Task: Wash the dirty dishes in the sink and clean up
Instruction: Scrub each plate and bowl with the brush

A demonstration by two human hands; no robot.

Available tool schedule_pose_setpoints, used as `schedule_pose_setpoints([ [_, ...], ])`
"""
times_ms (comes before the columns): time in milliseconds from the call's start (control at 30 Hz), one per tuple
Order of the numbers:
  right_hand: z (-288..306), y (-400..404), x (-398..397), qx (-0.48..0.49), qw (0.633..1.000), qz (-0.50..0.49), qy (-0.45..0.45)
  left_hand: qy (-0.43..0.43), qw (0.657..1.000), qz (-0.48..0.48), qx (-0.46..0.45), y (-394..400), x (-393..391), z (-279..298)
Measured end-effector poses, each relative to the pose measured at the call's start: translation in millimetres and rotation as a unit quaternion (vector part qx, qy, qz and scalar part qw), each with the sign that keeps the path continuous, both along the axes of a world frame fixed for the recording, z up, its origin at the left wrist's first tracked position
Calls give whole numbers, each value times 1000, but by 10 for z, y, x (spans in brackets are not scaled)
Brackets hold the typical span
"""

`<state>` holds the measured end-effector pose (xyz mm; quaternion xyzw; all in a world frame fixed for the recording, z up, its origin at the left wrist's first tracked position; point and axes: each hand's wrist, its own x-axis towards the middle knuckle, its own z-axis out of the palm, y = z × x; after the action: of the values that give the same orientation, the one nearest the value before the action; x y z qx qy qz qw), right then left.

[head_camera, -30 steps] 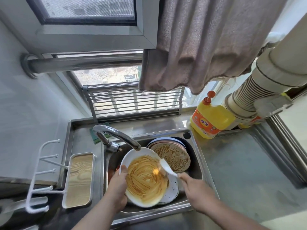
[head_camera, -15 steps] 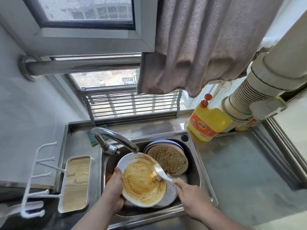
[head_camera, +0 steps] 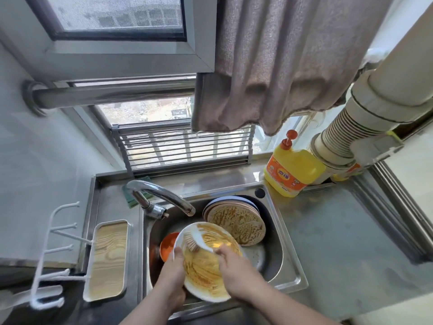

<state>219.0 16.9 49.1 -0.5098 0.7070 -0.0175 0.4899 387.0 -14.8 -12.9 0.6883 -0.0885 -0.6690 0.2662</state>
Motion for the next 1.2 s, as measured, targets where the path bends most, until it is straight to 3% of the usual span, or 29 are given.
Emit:
schedule_pose_setpoints([
  [100,-121,-137,-144,9,998,-59,28,3,1000,-23,-21,21,-70,57],
  [267,128,132,295,20,996,-54,-72,-1,1000,-16,-20,-32,-74,-8],
  [433,-77,-227,-50,-8,997,-67,43,6,999,-20,-35,30,-134,2],
  [667,94,263,288,28,991,-65,-110,-47,997,-43,-39,-131,75,-65],
  [800,-129,-63,146,-4,994,-104,-45,-18,997,-55,-42,-10,-21,-45],
  [1000,115,386,242,47,991,-46,-115,30,999,-1,10,-230,104,-31],
  [1133,-36,32,194,8,994,-71,-85,36,999,-13,27,-105,-29,-72],
  [1200,-67,-21,222,10,994,-70,-80,64,997,29,44,-131,-100,-62],
])
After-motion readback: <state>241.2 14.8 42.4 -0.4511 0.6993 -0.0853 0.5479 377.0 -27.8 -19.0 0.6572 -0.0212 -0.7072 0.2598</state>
